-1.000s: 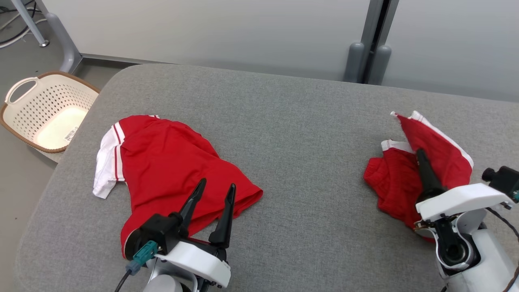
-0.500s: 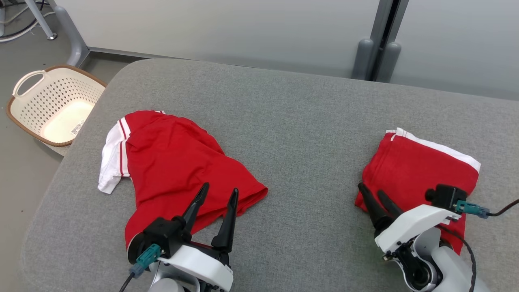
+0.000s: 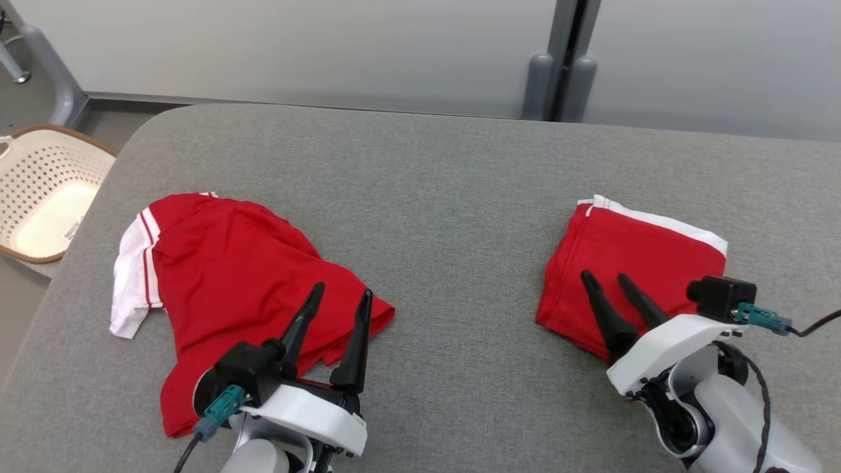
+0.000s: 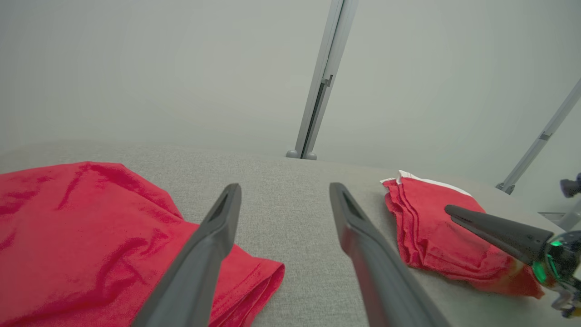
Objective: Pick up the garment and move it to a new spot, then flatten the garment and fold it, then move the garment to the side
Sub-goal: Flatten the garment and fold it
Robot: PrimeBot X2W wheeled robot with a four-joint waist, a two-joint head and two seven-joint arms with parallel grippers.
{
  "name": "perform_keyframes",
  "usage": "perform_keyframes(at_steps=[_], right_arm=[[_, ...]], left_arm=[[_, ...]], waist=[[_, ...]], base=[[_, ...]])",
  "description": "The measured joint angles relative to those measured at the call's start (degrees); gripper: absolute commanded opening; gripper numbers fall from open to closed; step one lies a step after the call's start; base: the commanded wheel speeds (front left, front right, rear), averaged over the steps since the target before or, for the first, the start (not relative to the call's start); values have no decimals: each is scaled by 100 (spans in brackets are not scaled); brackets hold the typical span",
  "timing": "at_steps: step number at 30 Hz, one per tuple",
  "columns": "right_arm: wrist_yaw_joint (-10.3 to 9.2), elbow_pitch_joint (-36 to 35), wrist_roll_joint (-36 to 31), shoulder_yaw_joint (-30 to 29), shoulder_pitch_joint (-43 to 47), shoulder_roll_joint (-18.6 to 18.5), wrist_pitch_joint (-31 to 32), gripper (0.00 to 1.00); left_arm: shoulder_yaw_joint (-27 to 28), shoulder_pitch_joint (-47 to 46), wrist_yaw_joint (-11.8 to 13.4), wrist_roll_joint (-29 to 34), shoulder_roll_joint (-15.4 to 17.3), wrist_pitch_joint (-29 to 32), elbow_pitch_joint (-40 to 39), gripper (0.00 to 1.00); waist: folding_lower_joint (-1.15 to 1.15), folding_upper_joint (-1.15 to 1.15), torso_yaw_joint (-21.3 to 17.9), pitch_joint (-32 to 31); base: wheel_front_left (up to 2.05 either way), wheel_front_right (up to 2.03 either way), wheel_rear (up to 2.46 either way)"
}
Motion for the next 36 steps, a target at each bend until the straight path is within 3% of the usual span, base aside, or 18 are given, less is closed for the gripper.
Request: perform_keyframes(at_steps=[7, 12, 16, 21, 28, 36], right_arm=[[0, -231, -931, -87, -31, -547, -862, 100], [0, -394, -1951, -690, 64, -651, -1055, 100], [0, -970, -2947, -1533, 372, -452, -1078, 100], [1, -1731, -3811, -2354, 1040, 96, -1079, 100], [1, -2067, -4364, -2615, 1454, 553, -1079, 100], [1, -2116, -4484, -2616, 1495, 637, -1080, 100]], left_arm=[[287, -89, -4, 80, -3, 0, -147, 100], [539, -198, -16, 167, 0, 0, -264, 100], [743, -197, -26, 196, 2, 0, -336, 100], [862, -174, -44, 502, 0, 0, -420, 100], [968, 159, 52, 639, 2, 0, -636, 100], [968, 224, 0, 705, 0, 0, -612, 100]], waist=[[0, 0, -428, -53], [0, 0, -737, -66], [0, 0, -936, -64], [0, 0, -1097, -76], [0, 0, -1209, -161], [0, 0, -1160, -98]], base=[[0, 0, 0], [0, 0, 0], [0, 0, 0], [0, 0, 0], [0, 0, 0], [0, 0, 0]])
